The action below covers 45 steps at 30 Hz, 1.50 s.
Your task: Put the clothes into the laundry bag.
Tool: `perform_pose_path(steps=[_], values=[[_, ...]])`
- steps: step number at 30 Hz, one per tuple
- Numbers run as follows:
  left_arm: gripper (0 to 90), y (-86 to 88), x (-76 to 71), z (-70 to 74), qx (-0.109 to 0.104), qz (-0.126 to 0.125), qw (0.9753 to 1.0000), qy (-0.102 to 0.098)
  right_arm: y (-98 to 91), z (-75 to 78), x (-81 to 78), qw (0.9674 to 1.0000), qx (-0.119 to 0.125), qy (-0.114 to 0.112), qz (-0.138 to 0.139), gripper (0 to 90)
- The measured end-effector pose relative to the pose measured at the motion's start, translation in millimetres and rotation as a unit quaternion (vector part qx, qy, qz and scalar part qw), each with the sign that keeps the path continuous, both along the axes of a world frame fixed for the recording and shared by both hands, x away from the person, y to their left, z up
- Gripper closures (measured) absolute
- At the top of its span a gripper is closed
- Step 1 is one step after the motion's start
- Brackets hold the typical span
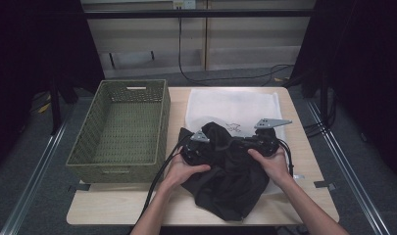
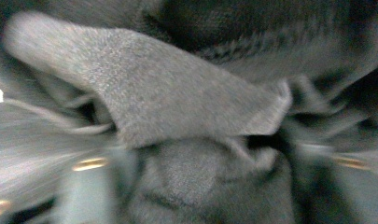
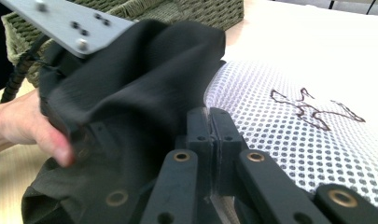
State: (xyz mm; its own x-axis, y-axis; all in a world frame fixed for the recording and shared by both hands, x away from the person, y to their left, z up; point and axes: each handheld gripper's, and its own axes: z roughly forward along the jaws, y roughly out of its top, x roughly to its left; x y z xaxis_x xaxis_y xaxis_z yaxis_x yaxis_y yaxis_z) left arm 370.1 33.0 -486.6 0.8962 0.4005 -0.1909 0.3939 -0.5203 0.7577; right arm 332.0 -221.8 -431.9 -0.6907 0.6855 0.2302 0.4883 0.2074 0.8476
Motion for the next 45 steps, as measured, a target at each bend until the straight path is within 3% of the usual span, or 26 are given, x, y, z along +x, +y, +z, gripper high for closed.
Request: perform_pose_path(steps=[2, 3, 4, 6, 7, 8, 9, 13, 15, 16, 17, 19, 20, 22, 25, 26, 27, 28, 29, 33, 35, 37, 39, 41, 42, 45], values=[[68.0, 2.8, 0.3, 2.0, -0.002, 0.004, 1.0, -0.005, -1.0, 0.8, 1.3, 1.0, 0.003, 0.001, 0.0, 88.5], [68.0, 5.0, 0.9, 3.0, -0.014, 0.009, 0.9999, -0.004, -1.0, 0.8, 1.3, 1.0, 0.003, 0.001, 0.0, 88.5], [75.2, 7.0, -1.0, 8.3, -0.009, 0.012, 0.9997, -0.019, -0.5, 2.0, 2.7, 1.0, 0.006, 0.0, -0.002, 88.4], [77.0, 7.6, -2.9, 12.5, -0.014, 0.01, 0.9996, -0.024, 0.8, 3.3, 4.3, 1.0, 0.007, -0.003, -0.001, 88.4], [77.4, 8.4, -5.4, 17.7, -0.022, 0.009, 0.9992, -0.032, 1.7, 5.0, 4.8, 0.9999, 0.011, -0.003, -0.004, 88.5], [77.7, 11.4, -10.8, 32.0, -0.041, 0.0, 0.9981, -0.045, 2.0, 6.8, 5.9, 0.9999, 0.012, -0.007, -0.004, 88.5], [77.9, 11.4, -10.8, 32.0, -0.041, 0.0, 0.9981, -0.045, 2.0, 6.8, 5.9, 0.9999, 0.012, -0.007, -0.004, 88.5], [78.3, 11.1, -28.7, 62.0, -0.071, -0.021, 0.9942, -0.079, 5.3, 15.4, 10.6, 0.9996, 0.023, -0.016, -0.009, 88.5], [78.3, 4.2, -36.9, 71.2, -0.068, -0.036, 0.992, -0.1, 8.9, 18.0, 11.9, 0.9995, 0.026, -0.019, -0.004, 88.5], [78.5, -2.4, -40.6, 77.5, -0.081, -0.053, 0.9899, -0.104, 12.4, 20.0, 12.5, 0.9993, 0.03, -0.022, -0.002, 88.5], [78.8, -2.4, -40.6, 77.5, -0.081, -0.053, 0.9899, -0.104, 12.4, 20.0, 12.5, 0.9993, 0.03, -0.022, -0.002, 88.5], [79.0, -7.5, -41.9, 81.6, -0.091, -0.061, 0.9877, -0.112, 14.2, 21.5, 12.3, 0.9992, 0.033, -0.024, 0.0, 88.6], [79.5, -11.1, -40.5, 84.8, -0.112, -0.071, 0.9854, -0.106, 13.0, 21.9, 12.6, 0.9989, 0.041, -0.024, -0.004, 88.5], [79.7, -13.7, -40.7, 86.4, -0.116, -0.073, 0.9848, -0.106, 11.6, 20.3, 12.9, 0.9987, 0.046, -0.022, -0.001, 88.6], [79.8, -25.6, -38.3, 80.8, -0.107, -0.076, 0.9859, -0.104, 10.6, 18.6, 13.0, 0.9987, 0.046, -0.02, -0.001, 88.6], [79.9, -37.3, -38.2, 68.8, -0.075, -0.076, 0.9891, -0.101, 9.1, 19.5, 13.1, 0.9985, 0.052, -0.017, -0.003, 88.7], [79.9, -37.3, -38.2, 68.8, -0.075, -0.076, 0.9891, -0.101, 9.1, 19.5, 13.1, 0.9985, 0.052, -0.017, -0.003, 88.7], [79.9, -48.3, -38.3, 53.6, -0.042, -0.085, 0.9911, -0.094, 8.5, 25.0, 11.1, 0.998, 0.058, -0.025, 0.001, 88.7], [79.9, -52.8, -38.2, 45.9, -0.031, -0.083, 0.9921, -0.089, 9.1, 29.0, 9.2, 0.9977, 0.062, -0.029, 0.005, 88.6], [80.1, -61.3, -39.1, 32.7, -0.01, -0.086, 0.9923, -0.089, 12.9, 40.8, 2.2, 0.9971, 0.058, -0.047, 0.015, 88.6], [80.2, -65.6, -42.2, 30.1, 0.017, -0.088, 0.9909, -0.101, 12.0, 48.0, -0.8, 0.9961, 0.069, -0.054, 0.012, 88.6], [80.2, -68.7, -41.4, 25.5, 0.028, -0.079, 0.9917, -0.098, 9.8, 55.1, -4.2, 0.995, 0.077, -0.062, 0.012, 88.6], [80.2, -67.1, -36.9, 22.0, 0.021, -0.069, 0.9937, -0.086, 6.3, 59.7, -8.3, 0.9938, 0.092, -0.062, 0.007, 88.6], [80.1, -64.0, -33.1, 19.9, 0.02, -0.056, 0.995, -0.08, 2.5, 55.1, -13.1, 0.9948, 0.086, -0.054, 0.009, 88.6], [79.7, -63.2, -31.9, 18.3, 0.01, -0.051, 0.9956, -0.079, -0.9, 47.0, -19.4, 0.9964, 0.071, -0.046, 0.008, 88.7], [79.4, -62.3, -31.4, 20.6, 0.01, -0.04, 0.9961, -0.078, -6.3, 39.3, -24.5, 0.9971, 0.065, -0.038, 0.002, 88.7]])
